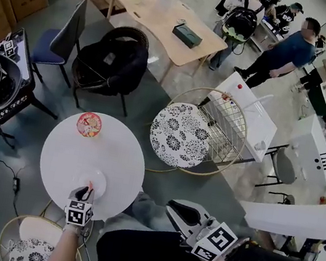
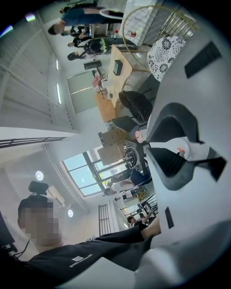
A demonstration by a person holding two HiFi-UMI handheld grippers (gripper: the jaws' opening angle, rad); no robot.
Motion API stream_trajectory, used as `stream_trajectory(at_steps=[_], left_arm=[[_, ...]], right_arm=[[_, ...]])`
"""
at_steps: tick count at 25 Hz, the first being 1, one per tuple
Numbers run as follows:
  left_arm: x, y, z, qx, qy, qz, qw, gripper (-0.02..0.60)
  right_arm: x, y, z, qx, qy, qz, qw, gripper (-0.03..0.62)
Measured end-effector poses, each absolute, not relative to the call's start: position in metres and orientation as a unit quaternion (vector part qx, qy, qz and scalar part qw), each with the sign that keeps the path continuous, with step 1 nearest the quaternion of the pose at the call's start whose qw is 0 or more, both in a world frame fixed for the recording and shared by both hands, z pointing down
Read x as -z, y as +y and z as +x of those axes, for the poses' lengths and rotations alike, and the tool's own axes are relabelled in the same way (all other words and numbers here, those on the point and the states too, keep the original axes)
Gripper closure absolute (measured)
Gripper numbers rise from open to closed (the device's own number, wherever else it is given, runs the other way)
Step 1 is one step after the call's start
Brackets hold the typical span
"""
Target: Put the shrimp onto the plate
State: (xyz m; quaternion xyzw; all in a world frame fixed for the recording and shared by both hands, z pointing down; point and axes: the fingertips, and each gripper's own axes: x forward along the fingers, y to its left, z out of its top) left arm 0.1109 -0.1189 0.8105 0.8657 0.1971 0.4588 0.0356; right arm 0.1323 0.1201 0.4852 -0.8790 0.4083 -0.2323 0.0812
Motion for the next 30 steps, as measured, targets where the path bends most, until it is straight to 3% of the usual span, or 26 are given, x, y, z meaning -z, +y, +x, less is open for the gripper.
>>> stream_trajectory(at_steps=[23,30], left_arm=[[-0.709,-0.13,0.126,-0.37,0.141,0.915,0.076,0.505],[-0.655,-0.142,0.122,-0.315,0.104,0.938,0.1,0.551]], right_arm=[[-0.473,0.09,0.159,0.213,0.479,-0.846,0.099,0.548],[-0.47,0.06,0.167,0.211,0.525,-0.818,0.105,0.548]])
